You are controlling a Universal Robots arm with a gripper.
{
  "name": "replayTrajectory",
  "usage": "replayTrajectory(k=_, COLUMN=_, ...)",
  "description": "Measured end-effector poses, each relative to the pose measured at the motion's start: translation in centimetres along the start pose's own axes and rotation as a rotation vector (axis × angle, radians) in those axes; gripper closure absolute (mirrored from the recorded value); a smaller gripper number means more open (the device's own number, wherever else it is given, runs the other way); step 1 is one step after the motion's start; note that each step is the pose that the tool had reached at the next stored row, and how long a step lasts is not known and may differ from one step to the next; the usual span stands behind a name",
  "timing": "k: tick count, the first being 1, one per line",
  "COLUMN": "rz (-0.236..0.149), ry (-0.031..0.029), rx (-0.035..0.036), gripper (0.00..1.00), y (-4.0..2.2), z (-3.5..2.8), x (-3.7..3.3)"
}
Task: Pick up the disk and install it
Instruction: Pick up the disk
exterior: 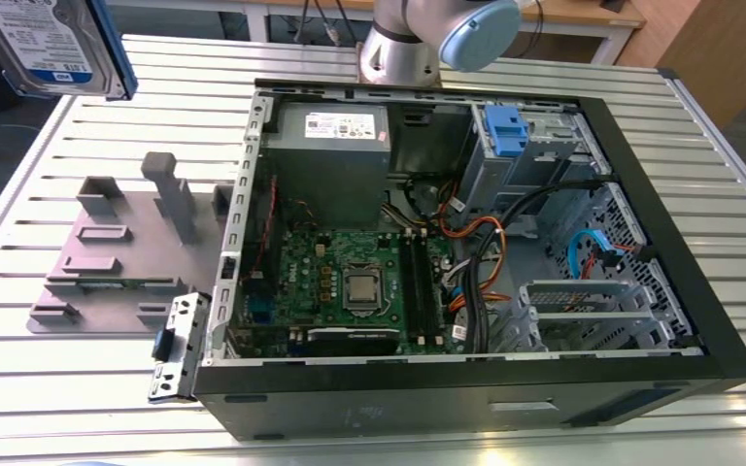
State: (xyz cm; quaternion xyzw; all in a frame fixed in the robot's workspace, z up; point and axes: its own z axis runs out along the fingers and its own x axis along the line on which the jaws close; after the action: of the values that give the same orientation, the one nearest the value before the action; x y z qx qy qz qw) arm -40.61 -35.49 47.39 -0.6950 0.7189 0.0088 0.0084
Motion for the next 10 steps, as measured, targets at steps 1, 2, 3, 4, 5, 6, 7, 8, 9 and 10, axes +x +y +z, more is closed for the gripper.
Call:
replayTrajectory(k=1, rz=0.000, ry=0.0000, rx=0.0000, gripper=0.64, y=0.00, z=-0.04, x=0.00)
replayTrajectory(k=2, rz=0.000, ry=0.0000, rx=-0.0001, gripper=0.64, y=0.00, z=-0.09, x=0.00)
replayTrajectory(k=3, rz=0.000, ry=0.0000, rx=0.0000, gripper=0.64, y=0.00, z=-0.14, x=0.00)
replayTrajectory(k=4, rz=0.000, ry=0.0000, rx=0.0000, gripper=0.64, y=0.00, z=-0.18, x=0.00)
replayTrajectory(k=5, rz=0.000, ry=0.0000, rx=0.0000, gripper=0.64, y=0.00, z=-0.22, x=0.00)
replayTrajectory(k=6, rz=0.000, ry=0.0000, rx=0.0000, gripper=0.64, y=0.00, z=-0.27, x=-0.01)
replayTrajectory(k=7, rz=0.000, ry=0.0000, rx=-0.0001, gripper=0.64, y=0.00, z=-0.32, x=-0.01)
replayTrajectory(k=8, rz=0.000, ry=0.0000, rx=0.0000, gripper=0.64, y=0.00, z=-0.36, x=-0.01)
replayTrajectory(k=9, rz=0.000, ry=0.0000, rx=0.0000, gripper=0.64, y=0.00, z=-0.41, x=-0.01)
replayTrajectory(k=10, rz=0.000, ry=0.0000, rx=0.0000, gripper=0.64, y=0.00, z=-0.45, x=-0.01)
